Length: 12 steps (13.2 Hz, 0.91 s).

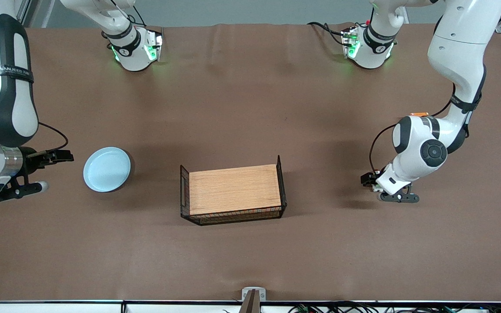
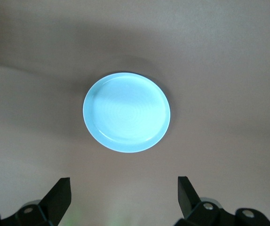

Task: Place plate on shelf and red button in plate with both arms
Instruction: 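Lower the right gripper onto the blue plate rim and close it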

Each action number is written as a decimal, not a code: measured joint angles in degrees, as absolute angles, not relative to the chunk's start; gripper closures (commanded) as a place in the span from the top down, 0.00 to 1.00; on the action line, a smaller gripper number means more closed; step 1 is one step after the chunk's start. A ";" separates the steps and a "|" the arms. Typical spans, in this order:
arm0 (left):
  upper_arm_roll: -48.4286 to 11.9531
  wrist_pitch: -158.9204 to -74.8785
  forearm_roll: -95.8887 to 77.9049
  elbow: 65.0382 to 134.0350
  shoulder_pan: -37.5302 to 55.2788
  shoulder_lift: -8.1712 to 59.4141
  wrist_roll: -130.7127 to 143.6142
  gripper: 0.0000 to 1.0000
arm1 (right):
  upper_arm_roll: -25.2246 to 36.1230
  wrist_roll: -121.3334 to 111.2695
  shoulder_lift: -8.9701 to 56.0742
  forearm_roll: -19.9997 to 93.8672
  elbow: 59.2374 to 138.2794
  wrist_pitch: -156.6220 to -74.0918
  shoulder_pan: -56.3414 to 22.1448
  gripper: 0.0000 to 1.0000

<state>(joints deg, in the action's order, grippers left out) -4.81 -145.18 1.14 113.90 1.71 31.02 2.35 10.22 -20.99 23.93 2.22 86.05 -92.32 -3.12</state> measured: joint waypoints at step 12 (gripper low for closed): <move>-4.80 -145.38 1.14 114.31 0.99 31.88 2.17 0.09 | 9.69 -30.96 30.45 2.28 96.35 -115.84 -2.62 1.00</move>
<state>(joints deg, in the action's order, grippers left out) -4.80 -145.38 1.14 114.31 0.99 31.88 2.17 9.69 -30.96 30.45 2.28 96.35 -115.84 -2.62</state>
